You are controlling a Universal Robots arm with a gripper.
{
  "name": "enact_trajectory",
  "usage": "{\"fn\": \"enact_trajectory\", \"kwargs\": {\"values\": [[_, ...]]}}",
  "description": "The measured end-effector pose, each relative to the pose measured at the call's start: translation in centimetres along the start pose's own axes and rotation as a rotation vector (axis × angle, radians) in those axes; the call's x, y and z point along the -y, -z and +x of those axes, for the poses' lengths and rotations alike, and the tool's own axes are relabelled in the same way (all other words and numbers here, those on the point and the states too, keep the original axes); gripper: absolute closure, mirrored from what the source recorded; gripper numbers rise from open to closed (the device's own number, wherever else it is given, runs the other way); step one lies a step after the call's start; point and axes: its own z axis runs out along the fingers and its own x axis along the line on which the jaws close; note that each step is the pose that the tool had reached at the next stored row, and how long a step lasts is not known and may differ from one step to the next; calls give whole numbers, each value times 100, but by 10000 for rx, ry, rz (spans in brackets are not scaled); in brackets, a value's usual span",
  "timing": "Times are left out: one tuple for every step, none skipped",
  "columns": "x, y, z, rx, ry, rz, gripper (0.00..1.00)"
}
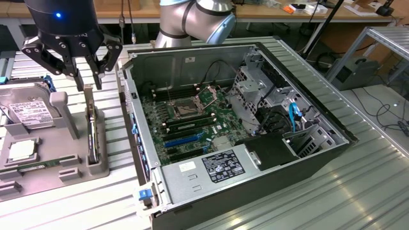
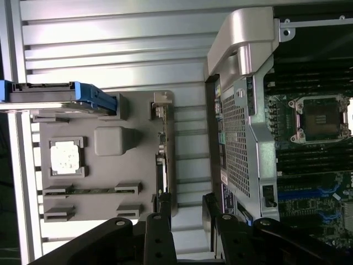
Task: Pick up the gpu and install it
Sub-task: 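Pick up the gpu and move the gpu toward the slot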
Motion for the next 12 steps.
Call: {"fn": "enact_trajectory", "kwargs": {"values": [[0,-3,0,0,0,0,64],[0,-8,0,1,0,0,64],[0,-12,0,1,0,-1,64],[1,-15,0,1,0,-1,64],[1,-18,0,1,0,-1,64],[1,-20,0,1,0,-1,64],[1,-25,0,0,0,0,64],[1,-29,1,0,0,0,64],[1,-34,1,1,0,0,64],[2,-39,1,1,0,0,64],[2,-42,1,1,0,-1,64],[2,-45,1,1,0,0,64]]}}
